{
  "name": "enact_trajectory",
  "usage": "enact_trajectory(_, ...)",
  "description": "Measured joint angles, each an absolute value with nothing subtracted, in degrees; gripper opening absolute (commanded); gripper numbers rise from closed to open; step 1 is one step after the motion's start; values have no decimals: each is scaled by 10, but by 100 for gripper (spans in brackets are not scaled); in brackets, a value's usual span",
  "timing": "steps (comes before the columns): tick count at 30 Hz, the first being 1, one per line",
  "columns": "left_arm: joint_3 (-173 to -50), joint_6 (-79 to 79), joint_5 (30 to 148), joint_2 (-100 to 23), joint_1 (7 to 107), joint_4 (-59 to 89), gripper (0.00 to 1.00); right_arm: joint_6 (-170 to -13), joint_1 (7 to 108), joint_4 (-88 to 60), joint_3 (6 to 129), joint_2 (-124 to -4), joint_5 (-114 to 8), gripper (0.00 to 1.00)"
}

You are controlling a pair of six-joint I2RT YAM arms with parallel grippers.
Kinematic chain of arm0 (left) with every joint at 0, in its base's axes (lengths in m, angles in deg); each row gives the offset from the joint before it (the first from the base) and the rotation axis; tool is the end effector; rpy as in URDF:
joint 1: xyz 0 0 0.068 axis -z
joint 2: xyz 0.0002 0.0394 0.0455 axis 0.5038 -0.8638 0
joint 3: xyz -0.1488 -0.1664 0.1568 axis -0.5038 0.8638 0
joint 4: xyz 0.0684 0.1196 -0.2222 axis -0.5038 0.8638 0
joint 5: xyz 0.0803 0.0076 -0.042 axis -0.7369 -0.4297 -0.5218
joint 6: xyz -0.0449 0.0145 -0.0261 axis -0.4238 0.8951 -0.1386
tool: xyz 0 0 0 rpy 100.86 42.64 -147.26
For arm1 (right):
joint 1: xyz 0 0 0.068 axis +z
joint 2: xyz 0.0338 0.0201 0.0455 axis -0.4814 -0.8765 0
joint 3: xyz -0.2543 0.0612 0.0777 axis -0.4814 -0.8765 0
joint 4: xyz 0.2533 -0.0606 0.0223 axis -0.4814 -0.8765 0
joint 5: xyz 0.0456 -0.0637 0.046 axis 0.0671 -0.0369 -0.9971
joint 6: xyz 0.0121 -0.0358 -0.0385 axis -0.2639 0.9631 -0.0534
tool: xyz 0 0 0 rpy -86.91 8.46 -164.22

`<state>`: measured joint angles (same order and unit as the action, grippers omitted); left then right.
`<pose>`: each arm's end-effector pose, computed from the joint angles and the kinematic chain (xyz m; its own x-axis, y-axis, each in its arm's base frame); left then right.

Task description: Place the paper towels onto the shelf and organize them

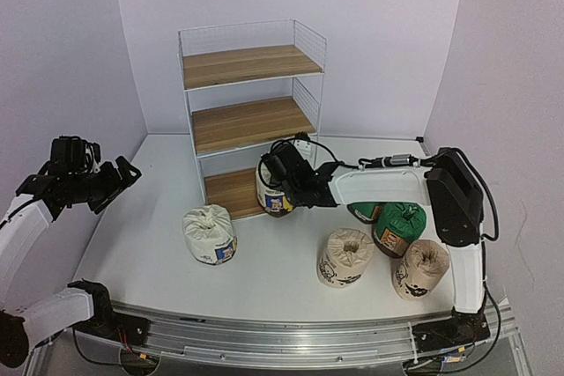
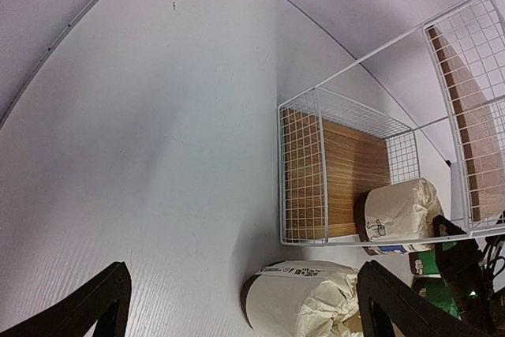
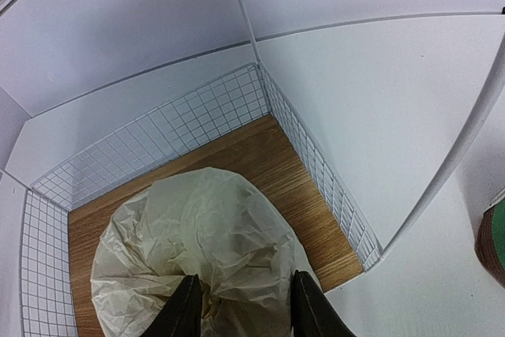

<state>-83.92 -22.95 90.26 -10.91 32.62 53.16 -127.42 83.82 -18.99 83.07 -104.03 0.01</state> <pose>0.1734 -0.0130 0.2887 -0.6123 -0.5308 -0.5859 -0.2108 0.8239 -0.5261 0.2956 0.3783 0.2130 -0.4054 0.2455 -0.8806 0.0521 0.9679 0.2458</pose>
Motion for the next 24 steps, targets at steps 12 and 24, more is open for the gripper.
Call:
enact_trajectory(12, -839, -229, 910, -112, 326, 532, 100, -1283, 838, -172, 824, -1048, 9, 62)
enact_trajectory(24, -833, -229, 912, -112, 326, 531, 100, -1287, 838, -171, 778, -981, -54, 84)
